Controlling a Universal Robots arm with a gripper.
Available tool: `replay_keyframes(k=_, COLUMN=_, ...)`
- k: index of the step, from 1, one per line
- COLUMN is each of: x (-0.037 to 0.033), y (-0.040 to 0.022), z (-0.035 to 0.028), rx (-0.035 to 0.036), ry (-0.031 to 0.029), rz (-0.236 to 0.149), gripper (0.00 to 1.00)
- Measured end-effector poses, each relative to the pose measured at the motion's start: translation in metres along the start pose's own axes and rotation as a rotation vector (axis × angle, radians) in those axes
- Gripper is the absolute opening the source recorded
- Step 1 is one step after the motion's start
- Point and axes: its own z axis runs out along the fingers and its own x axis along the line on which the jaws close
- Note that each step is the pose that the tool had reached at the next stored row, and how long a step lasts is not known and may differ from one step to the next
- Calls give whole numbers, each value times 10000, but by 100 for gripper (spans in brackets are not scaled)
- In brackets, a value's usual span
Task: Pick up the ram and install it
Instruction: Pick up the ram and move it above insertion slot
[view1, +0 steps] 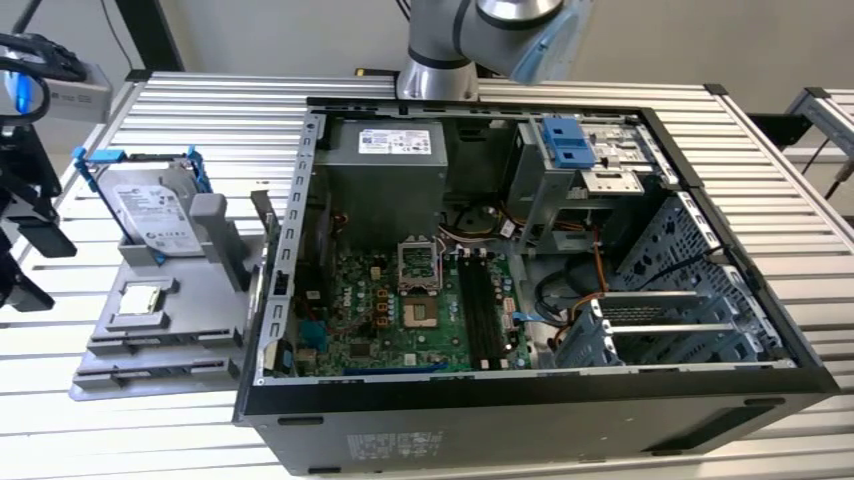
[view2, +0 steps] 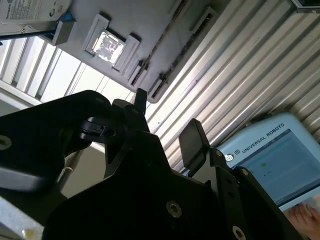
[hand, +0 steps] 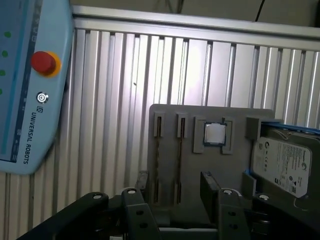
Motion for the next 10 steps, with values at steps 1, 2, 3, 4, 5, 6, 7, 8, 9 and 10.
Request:
replay_keyframes(k=1, x=0, y=0, z=14, rx=-1, ry=1, rz=1, gripper=100)
replay_keyframes(k=2, x=0, y=-1, z=28, rx=-1, ry=2, rz=1, gripper=100)
replay_keyframes(k=3, x=-1, y=-1, z=42, rx=-1, ry=4, rz=2, gripper=100)
replay_keyframes(k=4, x=-2, y=-2, z=56, rx=-1, ry=5, rz=3, gripper=100)
replay_keyframes(k=5, x=-3, y=-2, z=71, rx=-1, ry=7, rz=3, gripper=100)
replay_keyframes(k=6, x=-4, y=-3, z=85, rx=-1, ry=11, rz=3, gripper=100)
replay_keyframes(k=7, x=-4, y=-3, z=99, rx=-2, ry=15, rz=4, gripper=100)
replay_keyframes(k=8, x=-5, y=-4, z=112, rx=-2, ry=17, rz=4, gripper=100)
replay_keyframes(k=9, x=-6, y=-3, z=125, rx=-3, ry=20, rz=5, gripper=100)
replay_keyframes(k=10, x=-6, y=-4, z=139, rx=-2, ry=22, rz=4, gripper=100)
